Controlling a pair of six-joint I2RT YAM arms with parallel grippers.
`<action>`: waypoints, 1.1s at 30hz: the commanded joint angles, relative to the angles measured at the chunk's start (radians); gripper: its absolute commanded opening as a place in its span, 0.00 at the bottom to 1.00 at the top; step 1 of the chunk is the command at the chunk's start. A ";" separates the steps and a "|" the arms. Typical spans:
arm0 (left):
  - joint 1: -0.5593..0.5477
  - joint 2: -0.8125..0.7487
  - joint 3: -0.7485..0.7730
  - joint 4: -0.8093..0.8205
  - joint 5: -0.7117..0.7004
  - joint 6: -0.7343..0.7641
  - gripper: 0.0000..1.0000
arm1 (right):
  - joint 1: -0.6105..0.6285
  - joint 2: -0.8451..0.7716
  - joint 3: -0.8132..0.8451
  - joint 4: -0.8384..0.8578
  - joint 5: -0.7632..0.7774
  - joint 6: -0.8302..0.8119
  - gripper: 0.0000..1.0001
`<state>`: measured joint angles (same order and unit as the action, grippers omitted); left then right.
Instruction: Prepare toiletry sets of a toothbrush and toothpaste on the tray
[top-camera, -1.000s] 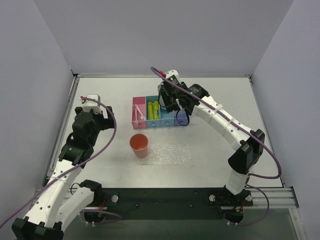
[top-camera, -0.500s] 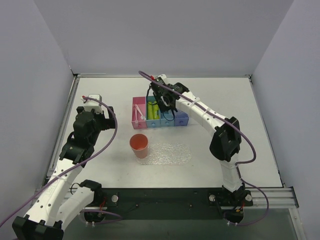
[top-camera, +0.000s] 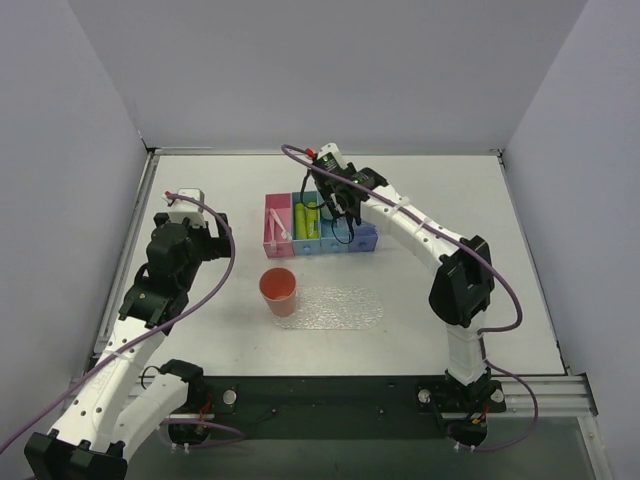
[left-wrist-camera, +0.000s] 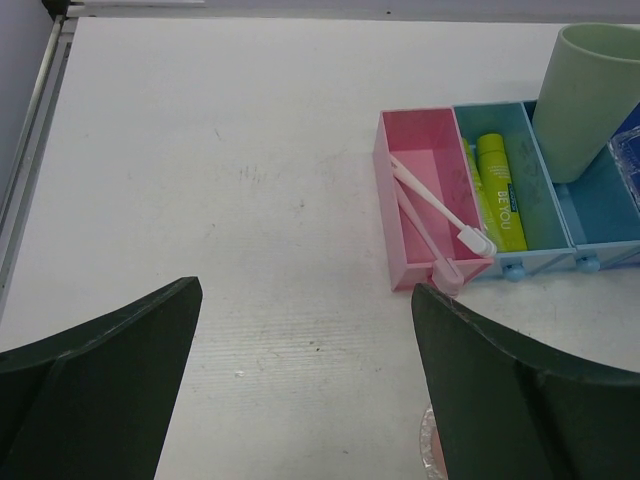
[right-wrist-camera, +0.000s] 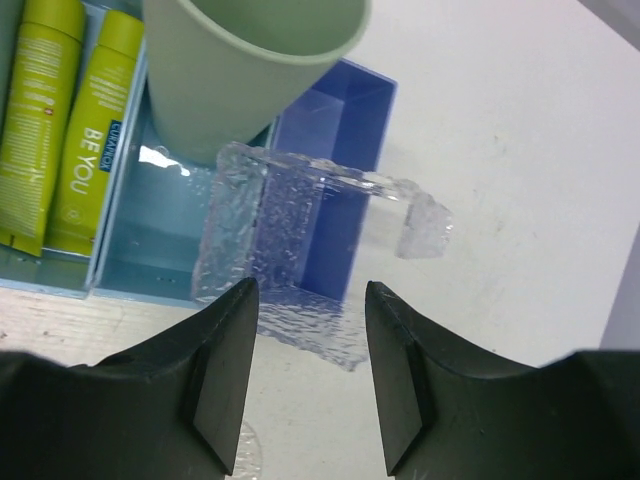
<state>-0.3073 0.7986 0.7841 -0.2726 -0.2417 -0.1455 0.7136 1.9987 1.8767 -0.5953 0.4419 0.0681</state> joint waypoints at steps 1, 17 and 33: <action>-0.006 -0.004 0.034 0.039 0.012 0.001 0.97 | -0.042 -0.092 -0.071 0.095 0.054 -0.108 0.42; -0.009 0.004 0.033 0.041 0.021 -0.002 0.97 | -0.054 -0.032 -0.105 0.250 0.123 -0.271 0.41; -0.012 0.001 0.033 0.039 0.016 0.000 0.97 | -0.054 0.021 -0.111 0.250 0.195 -0.277 0.23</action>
<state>-0.3134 0.8028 0.7841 -0.2726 -0.2306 -0.1459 0.6552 2.0071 1.7588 -0.3481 0.5716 -0.1970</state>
